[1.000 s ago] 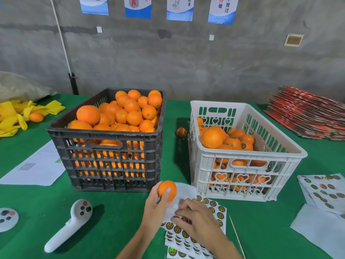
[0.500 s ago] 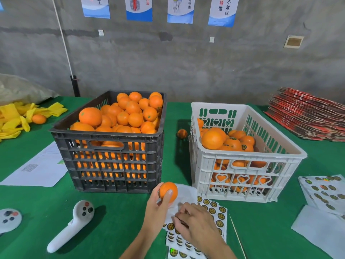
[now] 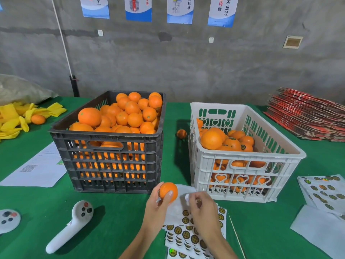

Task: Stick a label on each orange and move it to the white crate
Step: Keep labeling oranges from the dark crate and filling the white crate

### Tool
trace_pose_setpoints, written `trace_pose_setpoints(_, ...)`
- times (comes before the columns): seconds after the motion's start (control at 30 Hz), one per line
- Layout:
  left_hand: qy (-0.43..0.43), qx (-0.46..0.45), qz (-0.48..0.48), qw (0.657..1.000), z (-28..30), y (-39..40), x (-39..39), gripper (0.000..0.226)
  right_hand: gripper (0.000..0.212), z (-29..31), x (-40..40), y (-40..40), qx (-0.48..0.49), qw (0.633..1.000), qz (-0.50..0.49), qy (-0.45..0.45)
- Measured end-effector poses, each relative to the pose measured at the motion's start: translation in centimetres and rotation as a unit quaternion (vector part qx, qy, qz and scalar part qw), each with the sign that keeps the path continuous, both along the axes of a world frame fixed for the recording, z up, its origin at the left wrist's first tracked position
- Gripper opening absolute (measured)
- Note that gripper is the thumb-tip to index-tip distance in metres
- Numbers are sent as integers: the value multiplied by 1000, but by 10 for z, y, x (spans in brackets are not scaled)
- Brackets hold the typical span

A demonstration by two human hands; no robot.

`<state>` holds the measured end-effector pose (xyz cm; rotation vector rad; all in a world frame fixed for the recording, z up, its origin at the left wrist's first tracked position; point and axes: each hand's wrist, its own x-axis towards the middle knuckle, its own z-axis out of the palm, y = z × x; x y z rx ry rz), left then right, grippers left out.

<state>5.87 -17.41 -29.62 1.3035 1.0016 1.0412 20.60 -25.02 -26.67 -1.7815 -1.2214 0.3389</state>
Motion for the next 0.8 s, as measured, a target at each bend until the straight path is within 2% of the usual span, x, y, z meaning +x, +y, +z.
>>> trace_pose_setpoints(0.17,-9,28,-32,999,24,-8,5,59,7,32,-12,21,96,973,-63,-201)
trace_pose_setpoints(0.23,-31,44,-27,998,41,-10,8,54,6,47,-17,26,162,955,-50,-243)
trace_pose_setpoints(0.33,-54,85,2,995,72,-8,7,55,17,70,-17,28,219,943,14,-251)
trace_pose_setpoints(0.47,-50,118,-13,992,128,5,1,64,47,105,-7,28,202,928,97,-296)
trace_pose_setpoints(0.53,-25,143,-45,988,157,11,3,67,64,122,0,33,199,924,100,-311)
trace_pose_setpoints(0.67,92,233,-71,966,205,25,10,73,68,155,18,49,241,926,40,-288)
trace_pose_setpoints(0.73,121,322,-16,939,226,44,3,55,68,168,32,58,242,923,-28,-299)
trace_pose_setpoints(0.8,174,413,82,890,242,77,-12,23,68,177,49,65,223,921,-97,-303)
